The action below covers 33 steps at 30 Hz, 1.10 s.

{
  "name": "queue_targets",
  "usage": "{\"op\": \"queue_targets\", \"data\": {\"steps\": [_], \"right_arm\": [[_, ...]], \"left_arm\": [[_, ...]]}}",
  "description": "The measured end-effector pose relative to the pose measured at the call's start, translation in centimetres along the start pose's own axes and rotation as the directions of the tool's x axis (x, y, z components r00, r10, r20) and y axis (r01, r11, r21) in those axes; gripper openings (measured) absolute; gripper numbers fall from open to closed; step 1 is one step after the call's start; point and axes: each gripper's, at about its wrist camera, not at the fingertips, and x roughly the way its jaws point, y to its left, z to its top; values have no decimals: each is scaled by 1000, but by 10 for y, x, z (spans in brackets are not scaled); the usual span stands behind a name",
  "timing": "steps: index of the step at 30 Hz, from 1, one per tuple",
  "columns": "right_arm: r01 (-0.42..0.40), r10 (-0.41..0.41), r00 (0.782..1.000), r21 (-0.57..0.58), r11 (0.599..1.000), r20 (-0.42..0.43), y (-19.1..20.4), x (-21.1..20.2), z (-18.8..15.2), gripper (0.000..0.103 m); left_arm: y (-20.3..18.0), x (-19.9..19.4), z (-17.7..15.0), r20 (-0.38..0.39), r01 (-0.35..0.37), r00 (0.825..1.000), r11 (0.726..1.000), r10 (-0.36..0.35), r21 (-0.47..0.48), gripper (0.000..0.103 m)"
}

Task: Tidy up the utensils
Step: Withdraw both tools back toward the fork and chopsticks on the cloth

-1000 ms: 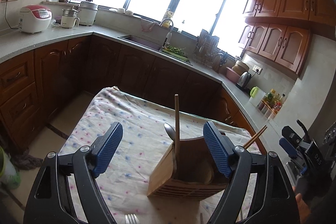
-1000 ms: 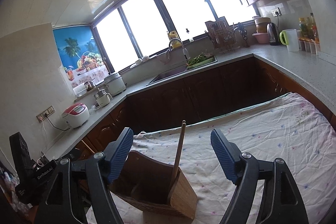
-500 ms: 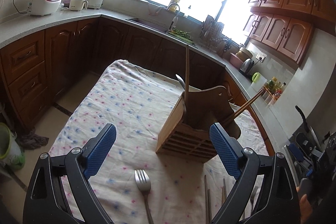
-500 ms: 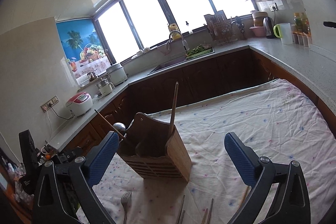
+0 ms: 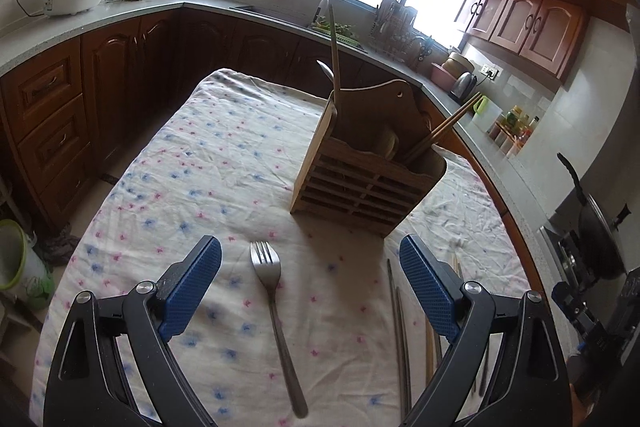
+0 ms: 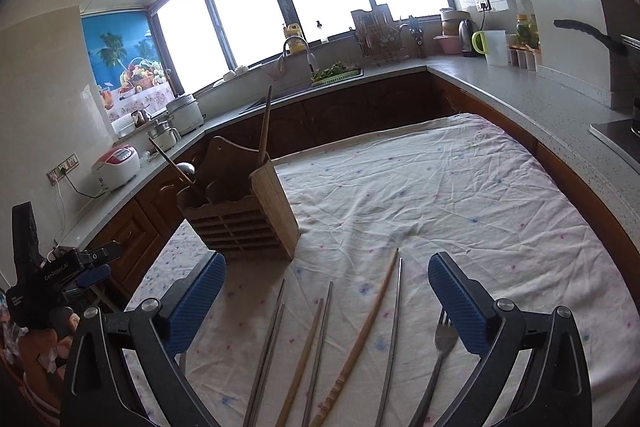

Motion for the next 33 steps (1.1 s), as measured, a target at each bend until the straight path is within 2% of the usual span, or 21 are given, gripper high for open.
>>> {"op": "queue_targets", "data": {"steps": [5,12,29,33], "right_arm": [[27,-26,999,26,999,-42,-15,-2,-20,102],[33,-31,997,31,999,-65,-23,-1,-31,102],[22,-18,995,36,999,-94,-28,20,-27,102],[32,-28,994,38,999,-102,-31,27,-24,96]], "left_arm": [[-5,12,-22,-74,-8,997,1000,10,16,93],[-18,25,-37,-150,-11,989,998,19,58,93],[-42,54,-39,-232,18,973,992,10,122,93],[-48,63,-35,-240,23,971,991,8,128,93]]}}
